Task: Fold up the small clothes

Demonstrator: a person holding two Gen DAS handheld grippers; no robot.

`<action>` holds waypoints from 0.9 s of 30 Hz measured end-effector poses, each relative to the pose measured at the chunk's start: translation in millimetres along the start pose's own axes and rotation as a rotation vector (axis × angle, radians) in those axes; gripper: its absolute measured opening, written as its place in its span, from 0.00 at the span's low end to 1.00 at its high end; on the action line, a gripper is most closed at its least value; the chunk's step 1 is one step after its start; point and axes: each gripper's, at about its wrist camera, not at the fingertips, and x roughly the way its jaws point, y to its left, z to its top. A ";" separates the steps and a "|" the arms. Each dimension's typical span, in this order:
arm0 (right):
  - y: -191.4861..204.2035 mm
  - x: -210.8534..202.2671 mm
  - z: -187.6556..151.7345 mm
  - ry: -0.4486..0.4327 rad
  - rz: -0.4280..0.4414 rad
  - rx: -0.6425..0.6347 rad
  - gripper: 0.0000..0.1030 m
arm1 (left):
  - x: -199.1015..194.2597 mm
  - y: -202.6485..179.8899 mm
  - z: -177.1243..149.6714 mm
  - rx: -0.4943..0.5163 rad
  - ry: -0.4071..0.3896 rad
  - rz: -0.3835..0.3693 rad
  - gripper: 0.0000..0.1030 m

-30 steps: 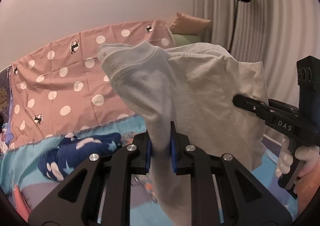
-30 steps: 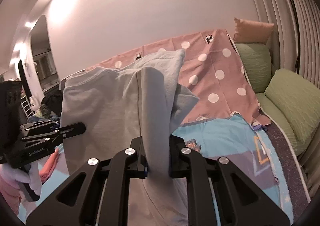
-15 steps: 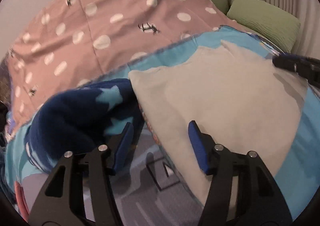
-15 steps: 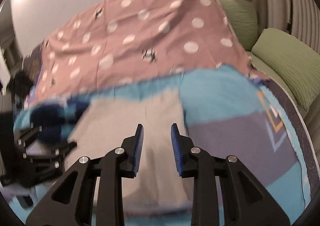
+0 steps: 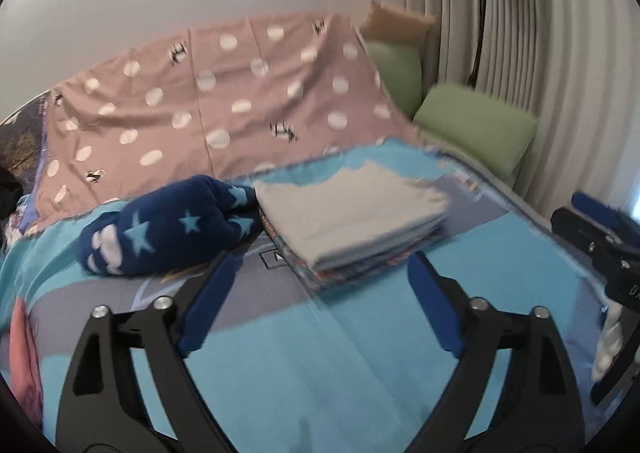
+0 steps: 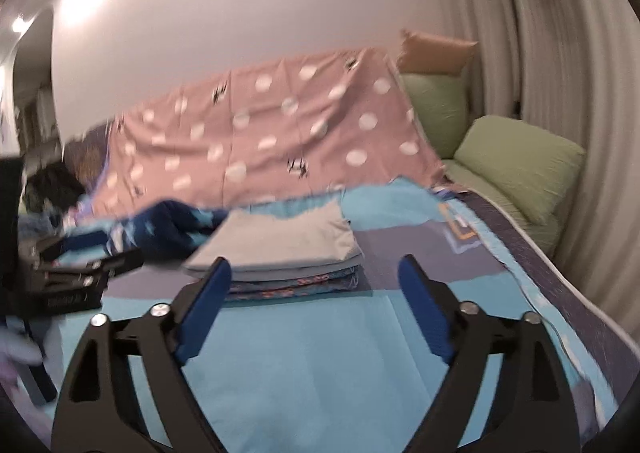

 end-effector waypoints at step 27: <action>25.1 -158.8 -59.1 0.144 -0.070 0.029 0.93 | -206.3 -68.1 -77.3 -0.044 -0.024 0.203 0.98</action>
